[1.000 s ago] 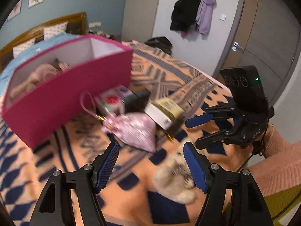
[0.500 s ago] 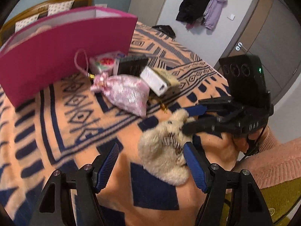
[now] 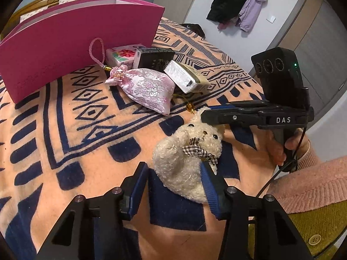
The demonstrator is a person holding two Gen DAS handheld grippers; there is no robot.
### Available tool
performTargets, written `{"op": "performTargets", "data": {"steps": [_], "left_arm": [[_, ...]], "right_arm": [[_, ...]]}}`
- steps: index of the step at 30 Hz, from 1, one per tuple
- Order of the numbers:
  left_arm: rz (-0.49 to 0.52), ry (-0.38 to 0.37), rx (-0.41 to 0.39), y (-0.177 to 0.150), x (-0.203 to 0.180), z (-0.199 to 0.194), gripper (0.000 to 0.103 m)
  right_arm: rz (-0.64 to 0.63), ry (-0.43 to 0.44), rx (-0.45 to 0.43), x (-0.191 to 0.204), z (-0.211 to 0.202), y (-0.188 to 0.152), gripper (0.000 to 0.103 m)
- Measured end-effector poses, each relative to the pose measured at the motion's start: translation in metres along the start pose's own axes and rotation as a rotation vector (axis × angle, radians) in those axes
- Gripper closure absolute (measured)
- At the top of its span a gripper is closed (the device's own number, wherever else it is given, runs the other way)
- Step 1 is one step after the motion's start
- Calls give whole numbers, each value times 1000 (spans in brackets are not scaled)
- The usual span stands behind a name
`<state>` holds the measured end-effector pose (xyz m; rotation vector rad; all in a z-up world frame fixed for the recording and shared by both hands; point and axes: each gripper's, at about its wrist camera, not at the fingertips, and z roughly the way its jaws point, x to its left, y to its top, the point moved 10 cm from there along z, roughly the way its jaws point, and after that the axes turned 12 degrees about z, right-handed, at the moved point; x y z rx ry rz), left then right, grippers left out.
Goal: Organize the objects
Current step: 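Close the right gripper on the cream plush bear's head, then lift the bear over the pink box and open the right gripper inside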
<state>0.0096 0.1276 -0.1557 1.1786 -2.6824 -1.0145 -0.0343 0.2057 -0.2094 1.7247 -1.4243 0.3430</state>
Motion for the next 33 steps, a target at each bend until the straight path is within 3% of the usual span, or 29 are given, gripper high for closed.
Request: {"op": "performTargets", "data": {"steps": [4, 15, 23, 33], "left_arm": [[-10, -25, -12, 0, -3, -2, 64], [7, -3, -114, 46, 2, -27, 66], [35, 69, -197, 107, 25, -50, 66], [20, 154, -231, 175, 70, -59, 66]], "right_arm": [[-27, -13, -4, 6, 0, 1, 83], [-134, -3, -102, 44, -31, 34, 83], [-234, -8, -199, 75, -54, 96, 83], [-320, -9, -276, 102, -61, 174, 83]]}}
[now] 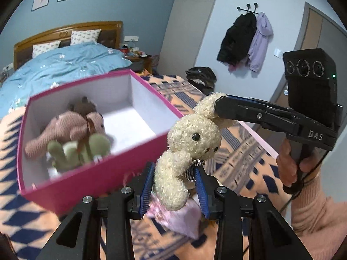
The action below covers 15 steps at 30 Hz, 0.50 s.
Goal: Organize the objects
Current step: 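Lift the bear over the pink box and open the right gripper inside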
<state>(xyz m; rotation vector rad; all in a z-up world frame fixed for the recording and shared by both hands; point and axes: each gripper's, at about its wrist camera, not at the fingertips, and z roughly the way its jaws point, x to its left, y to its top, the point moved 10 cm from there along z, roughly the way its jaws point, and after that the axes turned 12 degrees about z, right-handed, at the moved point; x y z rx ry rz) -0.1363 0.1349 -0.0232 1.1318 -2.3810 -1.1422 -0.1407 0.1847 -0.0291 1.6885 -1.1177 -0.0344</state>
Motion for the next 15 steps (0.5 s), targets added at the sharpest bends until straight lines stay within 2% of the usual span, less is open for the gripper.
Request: {"op": "performTargets", "data": {"steps": [6, 15], "left_arm": [[-10, 38, 4, 22, 23, 19, 66], [-49, 64, 46, 37, 54, 46, 66]], "right_arm": [[-2, -18, -24, -14, 14, 36, 83], [23, -37, -14, -36, 38, 60, 83]]}}
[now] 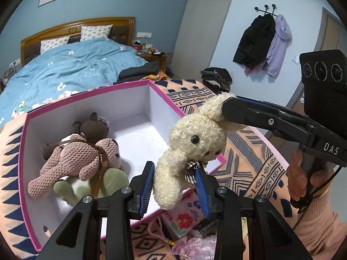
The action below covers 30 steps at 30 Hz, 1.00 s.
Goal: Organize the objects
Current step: 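Lift the bear over the pink box and open the right gripper inside, then move the right gripper back to the pink floral drawstring sachet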
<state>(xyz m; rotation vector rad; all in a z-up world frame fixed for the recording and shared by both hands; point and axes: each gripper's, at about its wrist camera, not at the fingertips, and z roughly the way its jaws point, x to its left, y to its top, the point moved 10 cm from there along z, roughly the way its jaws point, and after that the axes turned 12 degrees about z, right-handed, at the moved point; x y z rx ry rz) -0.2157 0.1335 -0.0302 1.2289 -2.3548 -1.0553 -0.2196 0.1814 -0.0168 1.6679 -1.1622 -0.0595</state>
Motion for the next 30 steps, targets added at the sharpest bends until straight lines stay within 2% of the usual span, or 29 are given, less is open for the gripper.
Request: {"op": "performTargets", "data": {"steps": [12, 14, 16, 19, 22, 25, 30], "left_arm": [[-60, -12, 113, -18, 19, 46, 66], [-52, 4, 138, -23, 18, 52, 62], [-55, 12, 141, -24, 18, 54, 44], [-61, 44, 145, -25, 23, 55, 34], [-68, 58, 149, -28, 28, 54, 30], [-84, 73, 142, -30, 35, 51, 30], [-90, 78, 92, -32, 36, 39, 30]], "right_arm": [[37, -50, 84, -30, 40, -5, 83], [39, -63, 102, -35, 45, -8, 83], [45, -78, 118, -40, 51, -11, 83], [47, -125, 130, -48, 58, -12, 80], [33, -162, 130, -52, 62, -13, 76], [19, -192, 118, -56, 63, -13, 59], [19, -174, 111, -56, 59, -16, 59]]}}
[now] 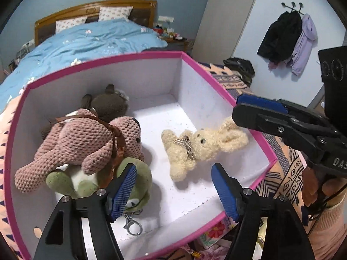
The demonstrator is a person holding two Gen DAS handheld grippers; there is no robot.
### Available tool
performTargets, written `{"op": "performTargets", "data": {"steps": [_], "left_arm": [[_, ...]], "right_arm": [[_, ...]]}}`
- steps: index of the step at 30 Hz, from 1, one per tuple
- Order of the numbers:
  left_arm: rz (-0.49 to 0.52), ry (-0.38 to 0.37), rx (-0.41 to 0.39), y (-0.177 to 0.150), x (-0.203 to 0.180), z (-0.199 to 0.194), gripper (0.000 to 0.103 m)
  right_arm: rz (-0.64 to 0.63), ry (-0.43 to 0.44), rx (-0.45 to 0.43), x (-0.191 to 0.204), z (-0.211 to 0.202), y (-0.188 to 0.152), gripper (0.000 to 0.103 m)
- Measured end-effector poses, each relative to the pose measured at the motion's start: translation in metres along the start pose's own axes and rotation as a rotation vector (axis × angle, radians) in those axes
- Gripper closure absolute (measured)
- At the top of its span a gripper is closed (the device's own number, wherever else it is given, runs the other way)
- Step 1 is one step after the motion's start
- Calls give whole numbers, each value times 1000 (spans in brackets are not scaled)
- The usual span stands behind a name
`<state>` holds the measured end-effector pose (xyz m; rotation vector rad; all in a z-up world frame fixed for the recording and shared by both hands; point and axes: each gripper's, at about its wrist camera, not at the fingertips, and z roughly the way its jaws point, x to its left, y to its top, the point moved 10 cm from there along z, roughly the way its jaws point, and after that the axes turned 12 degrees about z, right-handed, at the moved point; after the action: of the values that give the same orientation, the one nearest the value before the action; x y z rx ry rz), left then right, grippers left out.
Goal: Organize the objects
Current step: 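Move the right gripper back to the pink floral drawstring sachet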
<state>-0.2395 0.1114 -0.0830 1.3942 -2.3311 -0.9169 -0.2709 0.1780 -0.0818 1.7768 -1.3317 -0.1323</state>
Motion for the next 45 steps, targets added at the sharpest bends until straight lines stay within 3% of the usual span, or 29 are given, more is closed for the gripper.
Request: {"op": "performTargets", "data": {"steps": [6, 22, 29, 37, 45], "left_arm": [[-9, -23, -91, -3, -4, -29, 30], [84, -74, -190, -32, -47, -80, 30], [108, -118, -119, -65, -69, -65, 30], [50, -170, -12, -125, -78, -41, 30], [2, -196, 15, -151, -80, -39, 30]], "right_arm": [[14, 16, -13, 0, -10, -4, 59], [28, 120, -25, 18, -55, -47, 53], [-11, 149, 56, 32, -62, -101, 53], [-33, 210, 175, 51, -53, -156, 53], [-112, 142, 271, 58, -26, -181, 53]]}}
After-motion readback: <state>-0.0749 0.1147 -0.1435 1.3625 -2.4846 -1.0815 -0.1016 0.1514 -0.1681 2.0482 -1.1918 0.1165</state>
